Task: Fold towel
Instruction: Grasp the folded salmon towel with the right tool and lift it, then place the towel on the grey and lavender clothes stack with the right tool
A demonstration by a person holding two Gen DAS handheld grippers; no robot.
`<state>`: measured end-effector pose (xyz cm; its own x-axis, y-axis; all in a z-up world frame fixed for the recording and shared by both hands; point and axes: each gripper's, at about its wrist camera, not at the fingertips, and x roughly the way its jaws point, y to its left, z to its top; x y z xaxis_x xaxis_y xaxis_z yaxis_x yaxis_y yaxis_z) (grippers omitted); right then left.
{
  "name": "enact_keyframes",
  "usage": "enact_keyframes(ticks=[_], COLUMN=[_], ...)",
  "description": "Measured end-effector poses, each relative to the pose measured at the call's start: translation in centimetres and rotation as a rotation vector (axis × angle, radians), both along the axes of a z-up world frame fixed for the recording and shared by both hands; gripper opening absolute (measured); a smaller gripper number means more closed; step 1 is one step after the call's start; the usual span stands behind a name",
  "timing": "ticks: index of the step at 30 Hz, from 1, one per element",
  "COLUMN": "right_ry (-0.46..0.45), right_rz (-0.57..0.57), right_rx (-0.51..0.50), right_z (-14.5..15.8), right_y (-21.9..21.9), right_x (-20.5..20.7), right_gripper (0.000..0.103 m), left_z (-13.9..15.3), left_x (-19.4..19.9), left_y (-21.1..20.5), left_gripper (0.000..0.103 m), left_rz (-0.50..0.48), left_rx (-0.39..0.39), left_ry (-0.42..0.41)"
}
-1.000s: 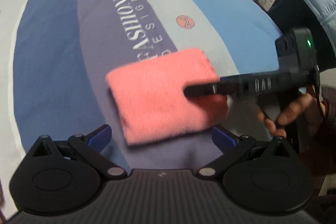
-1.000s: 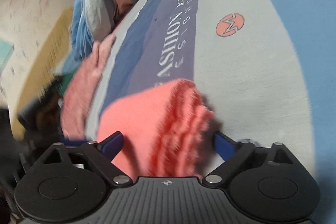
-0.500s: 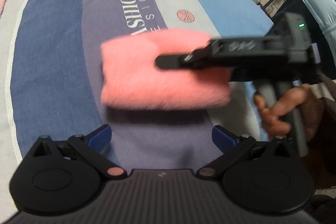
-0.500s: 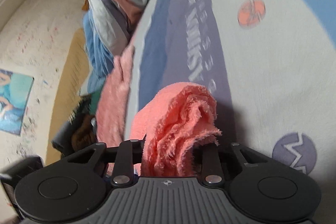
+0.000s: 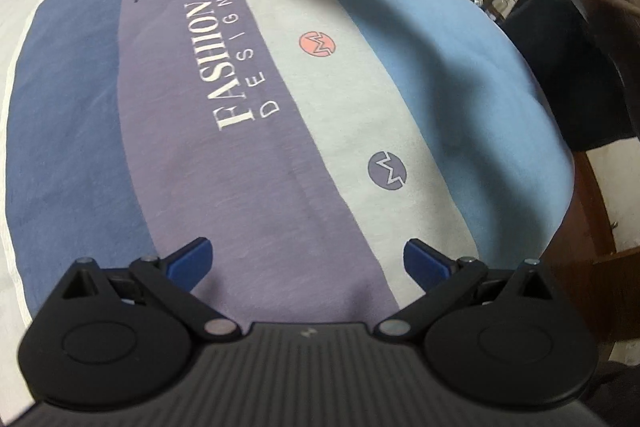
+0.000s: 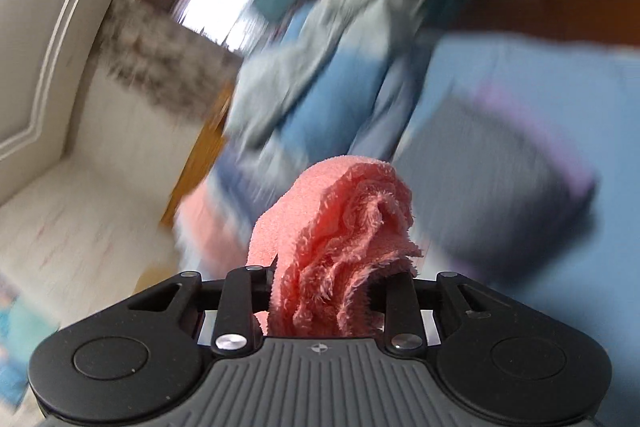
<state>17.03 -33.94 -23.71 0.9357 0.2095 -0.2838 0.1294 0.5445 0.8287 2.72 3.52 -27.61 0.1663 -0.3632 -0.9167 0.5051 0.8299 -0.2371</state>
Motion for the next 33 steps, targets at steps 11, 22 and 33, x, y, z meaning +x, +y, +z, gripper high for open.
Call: enact_keyframes(ticks=[11,22,33], right_ry=[0.114,0.194,0.358], right_rz=[-0.398,-0.272,-0.259], right_rx=[0.156,0.195,0.171], right_z=[-5.6,-7.1,-3.3], right_y=[-3.8,-5.3,-5.4], right_x=[10.1,10.7,4.4], right_gripper=[0.038,0.069,0.088], left_z=[-0.2,1.1,5.6], left_x=[0.4,1.0,1.5], left_y=[-1.5,-3.1,-5.7], left_gripper=[0.103,0.103,0.103], left_rz=[-0.004,-0.033,-0.076], left_rx=[0.046,0.06,0.02], left_ry=[0.005,-0.024,-0.11])
